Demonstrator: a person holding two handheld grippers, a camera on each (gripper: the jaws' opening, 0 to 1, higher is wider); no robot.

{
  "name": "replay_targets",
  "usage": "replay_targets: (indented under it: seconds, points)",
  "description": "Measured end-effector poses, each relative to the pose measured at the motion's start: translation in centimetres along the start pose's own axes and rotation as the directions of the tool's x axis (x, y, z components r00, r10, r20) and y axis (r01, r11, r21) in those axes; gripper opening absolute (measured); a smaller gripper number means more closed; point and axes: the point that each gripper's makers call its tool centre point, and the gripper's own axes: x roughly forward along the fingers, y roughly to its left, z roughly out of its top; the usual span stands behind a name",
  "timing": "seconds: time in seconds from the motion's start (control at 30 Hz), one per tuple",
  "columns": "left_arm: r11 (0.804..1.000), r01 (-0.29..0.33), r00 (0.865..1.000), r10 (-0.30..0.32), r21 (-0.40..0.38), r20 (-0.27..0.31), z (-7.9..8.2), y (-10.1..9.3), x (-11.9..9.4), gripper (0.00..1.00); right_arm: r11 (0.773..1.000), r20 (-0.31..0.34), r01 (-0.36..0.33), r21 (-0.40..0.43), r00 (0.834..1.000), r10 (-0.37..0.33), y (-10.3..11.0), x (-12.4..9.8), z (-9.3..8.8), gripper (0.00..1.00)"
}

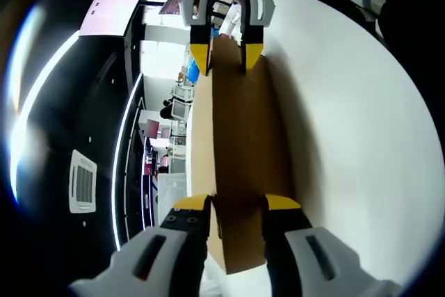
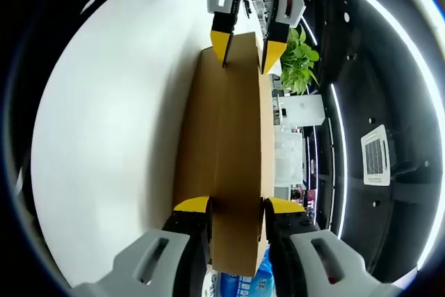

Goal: Operate the shoe box by opening the lid, removing the specified soft item, and placing it in the target area until the item is outside and the box remains undamaged.

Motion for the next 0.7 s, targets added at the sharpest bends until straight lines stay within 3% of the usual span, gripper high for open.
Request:
replay_targets:
  seconds: [0.27,0.4,0.6,0.7]
  points:
    - [1.000,-0.029,1.000,0.029,-0.014,-0.002,-0.20,-0.13,0.44,0.30,1.000,0.015,0.016,0.008,1.000,-0.016,-0.03,0.31,-0.24,0.30]
    - [0.999,-0.036,0.999,0.036,-0.016,-0.007,-0.23,-0.26,0.64,0.33,0.989,0.018,0.001,0.149,1.000,-0.003,-0.36,0.51,-0.10,0.30]
    - [0.999,-0.042,0.999,0.042,-0.025,-0.008,-0.25,-0.10,0.77,0.32,0.987,0.016,0.013,0.158,1.000,-0.016,-0.24,0.83,0.05,0.31]
    - [0.996,-0.040,0.999,0.041,-0.077,0.008,-0.31,0.34,0.95,0.31,0.989,0.021,0.016,0.146,1.000,-0.020,-0.33,0.88,0.07,0.30]
